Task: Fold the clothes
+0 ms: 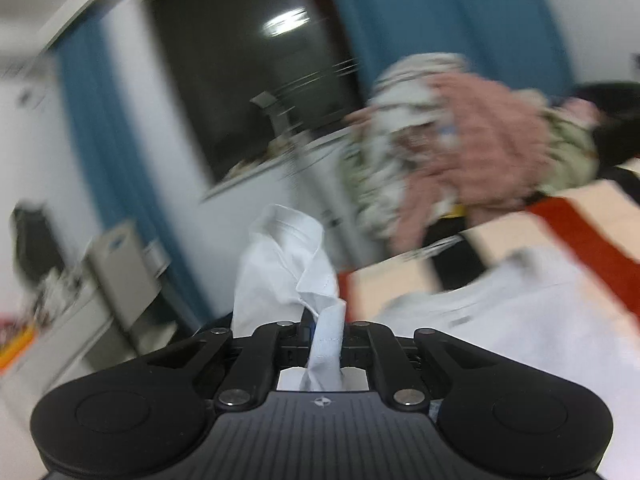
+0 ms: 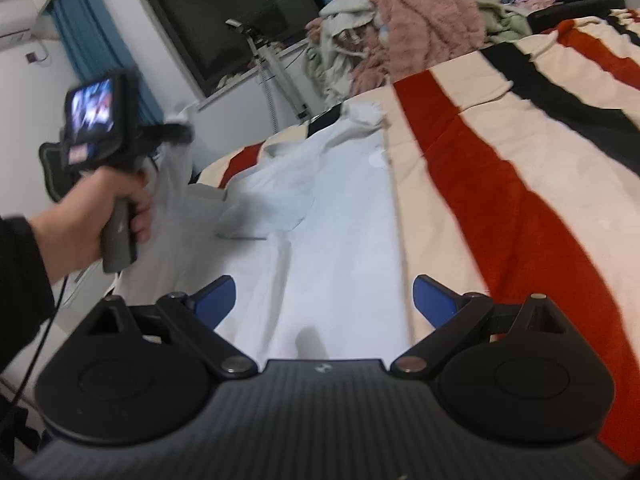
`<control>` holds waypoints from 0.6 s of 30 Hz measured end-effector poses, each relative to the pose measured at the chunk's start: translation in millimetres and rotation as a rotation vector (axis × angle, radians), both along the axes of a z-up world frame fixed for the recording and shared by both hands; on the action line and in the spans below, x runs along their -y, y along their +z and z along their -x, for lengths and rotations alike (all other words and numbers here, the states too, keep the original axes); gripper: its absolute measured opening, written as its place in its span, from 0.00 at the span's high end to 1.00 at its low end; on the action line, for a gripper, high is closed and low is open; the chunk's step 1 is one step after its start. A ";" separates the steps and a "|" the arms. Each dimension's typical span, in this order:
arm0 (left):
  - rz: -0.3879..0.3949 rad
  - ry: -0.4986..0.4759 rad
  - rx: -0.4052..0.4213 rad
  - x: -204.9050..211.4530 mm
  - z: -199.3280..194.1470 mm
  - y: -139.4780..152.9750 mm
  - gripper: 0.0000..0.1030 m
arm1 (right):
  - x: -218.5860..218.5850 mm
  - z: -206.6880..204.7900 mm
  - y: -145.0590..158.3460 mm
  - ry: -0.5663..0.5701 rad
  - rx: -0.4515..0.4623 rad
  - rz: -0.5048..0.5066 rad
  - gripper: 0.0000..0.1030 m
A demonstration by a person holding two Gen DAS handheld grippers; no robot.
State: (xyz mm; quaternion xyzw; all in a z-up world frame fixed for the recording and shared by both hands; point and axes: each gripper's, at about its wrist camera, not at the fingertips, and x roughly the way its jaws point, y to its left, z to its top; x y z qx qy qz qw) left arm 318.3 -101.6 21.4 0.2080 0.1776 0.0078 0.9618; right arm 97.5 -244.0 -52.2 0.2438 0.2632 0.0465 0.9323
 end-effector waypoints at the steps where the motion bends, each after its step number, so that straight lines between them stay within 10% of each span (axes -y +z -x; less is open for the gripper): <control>1: -0.020 -0.039 -0.002 27.1 2.0 0.5 0.95 | 3.4 1.2 -0.1 -0.013 -0.001 -0.002 0.06; 6: -0.015 -0.111 -0.084 119.9 2.2 -34.6 0.93 | 21.0 -0.5 -4.4 -0.079 -0.015 -0.018 0.06; 9: 0.090 -0.127 -0.182 134.0 -9.8 -55.1 0.70 | 27.8 -4.0 -12.8 -0.097 -0.028 -0.020 0.06; 11: 0.124 -0.132 -0.184 128.4 -8.3 -61.6 0.29 | 29.8 -8.2 -18.6 -0.104 -0.044 -0.015 0.06; 12: 0.137 -0.125 -0.167 122.1 -4.0 -62.2 0.24 | 30.3 -9.8 -20.9 -0.101 -0.049 -0.019 0.06; 18: 0.298 -0.113 -0.165 62.3 46.1 -42.1 0.20 | 19.1 -12.1 -18.7 -0.063 -0.022 0.037 0.06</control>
